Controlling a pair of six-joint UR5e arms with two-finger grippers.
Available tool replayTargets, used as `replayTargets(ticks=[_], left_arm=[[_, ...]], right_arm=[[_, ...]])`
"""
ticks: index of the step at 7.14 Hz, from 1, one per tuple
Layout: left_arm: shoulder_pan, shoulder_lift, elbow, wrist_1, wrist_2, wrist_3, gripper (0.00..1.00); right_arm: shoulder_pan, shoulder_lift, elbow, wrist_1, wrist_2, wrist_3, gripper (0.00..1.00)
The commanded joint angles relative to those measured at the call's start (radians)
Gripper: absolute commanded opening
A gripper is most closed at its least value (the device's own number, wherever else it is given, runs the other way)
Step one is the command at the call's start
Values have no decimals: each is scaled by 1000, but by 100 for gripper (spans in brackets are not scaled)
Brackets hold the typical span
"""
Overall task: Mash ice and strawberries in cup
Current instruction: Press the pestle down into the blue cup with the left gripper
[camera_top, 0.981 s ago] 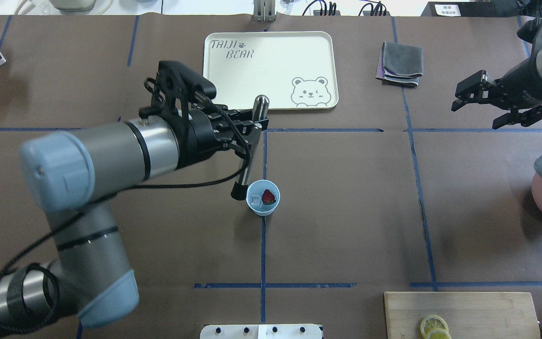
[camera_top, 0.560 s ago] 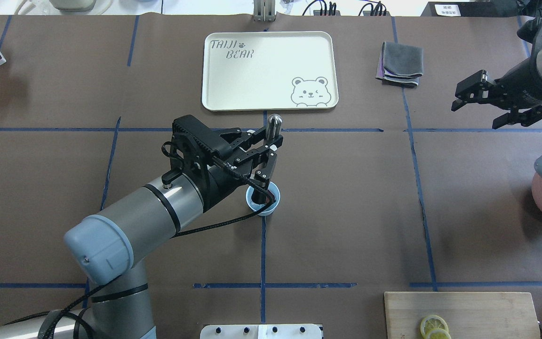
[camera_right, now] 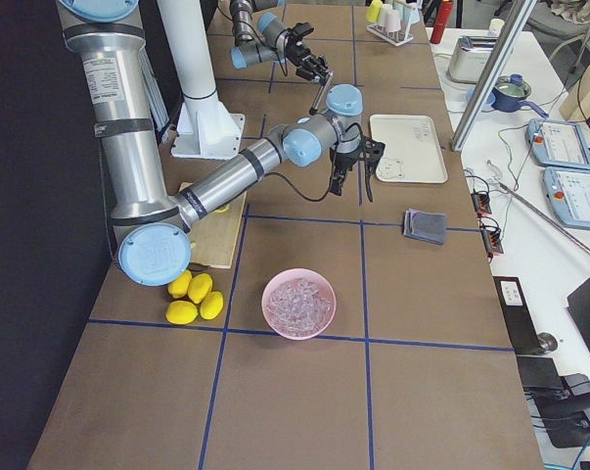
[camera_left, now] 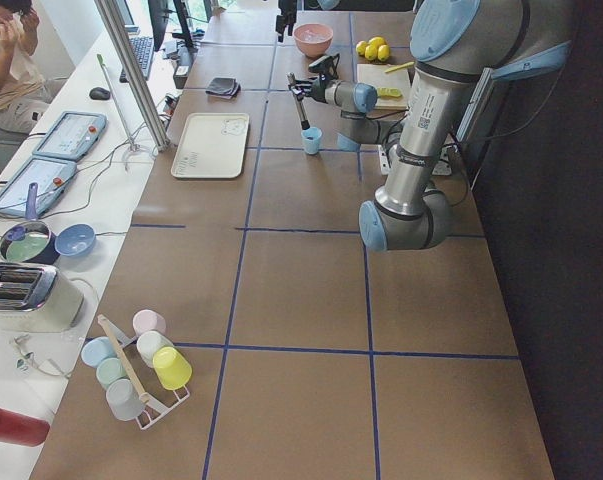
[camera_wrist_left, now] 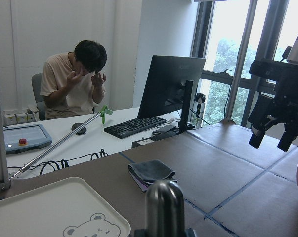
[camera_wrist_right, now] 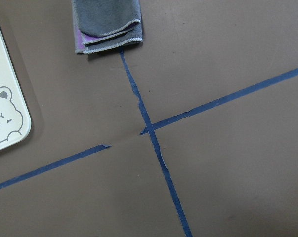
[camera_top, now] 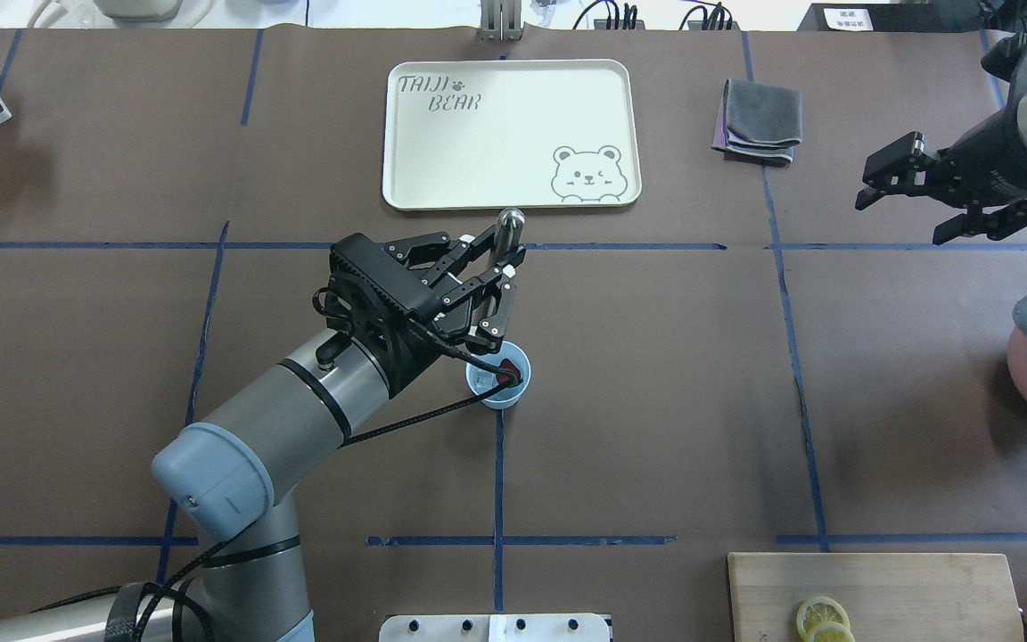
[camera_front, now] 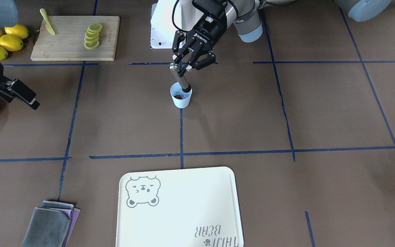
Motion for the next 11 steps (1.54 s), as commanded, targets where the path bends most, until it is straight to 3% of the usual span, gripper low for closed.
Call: replayTargets(ticks=[1,11], left_arm=[[7,-26,23,-3,11,24,0],[73,-31,114,-29,36,29,0]], right_arm=[[0,0,-1,0,0,0,100],[0,-3,-2,0,0,0,100]])
